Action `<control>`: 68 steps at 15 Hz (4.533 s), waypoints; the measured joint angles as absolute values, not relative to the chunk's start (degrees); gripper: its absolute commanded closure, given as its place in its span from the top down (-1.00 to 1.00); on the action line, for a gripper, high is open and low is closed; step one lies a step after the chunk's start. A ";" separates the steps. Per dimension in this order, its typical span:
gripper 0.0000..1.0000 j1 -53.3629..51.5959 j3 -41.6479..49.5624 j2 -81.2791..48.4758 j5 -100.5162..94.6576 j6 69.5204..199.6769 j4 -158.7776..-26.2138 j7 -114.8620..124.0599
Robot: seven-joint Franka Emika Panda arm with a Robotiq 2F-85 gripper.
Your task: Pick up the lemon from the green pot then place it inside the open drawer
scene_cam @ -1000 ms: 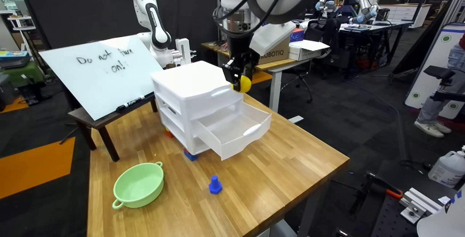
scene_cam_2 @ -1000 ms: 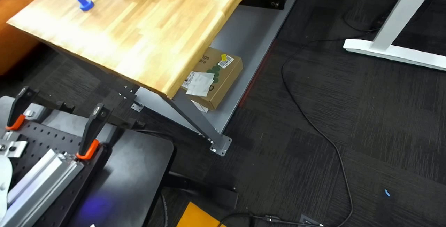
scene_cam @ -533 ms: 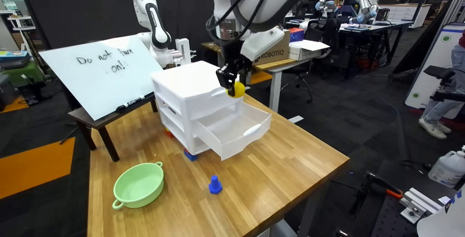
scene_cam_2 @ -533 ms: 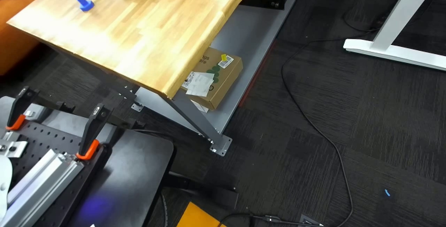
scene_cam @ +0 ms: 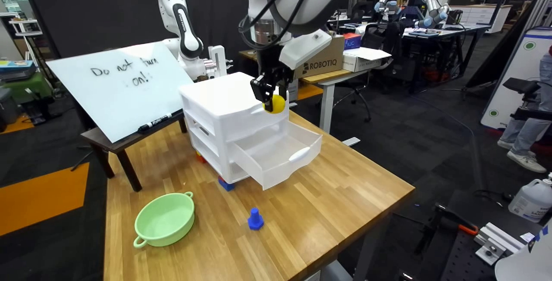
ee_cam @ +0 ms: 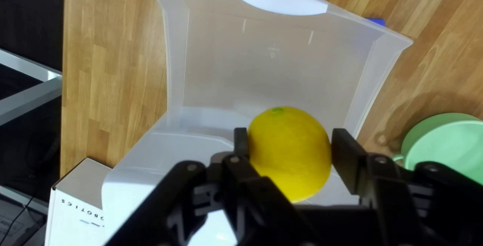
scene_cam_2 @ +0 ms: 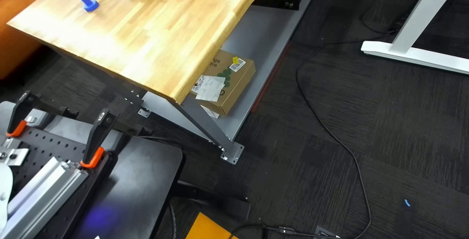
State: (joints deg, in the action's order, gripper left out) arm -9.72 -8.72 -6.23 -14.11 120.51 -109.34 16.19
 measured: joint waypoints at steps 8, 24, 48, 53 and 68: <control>-0.36 -9.19 -6.33 -7.67 -14.08 120.50 -109.34 16.24; -0.36 -9.03 -5.89 -18.43 -6.69 120.58 -107.78 12.55; 1.00 -7.68 -4.91 -20.50 -2.58 120.55 -107.91 9.10; 1.00 -9.84 -5.25 -18.17 -4.37 119.60 -108.41 10.50; 1.00 -19.70 -15.95 1.25 -15.29 130.76 -134.26 35.42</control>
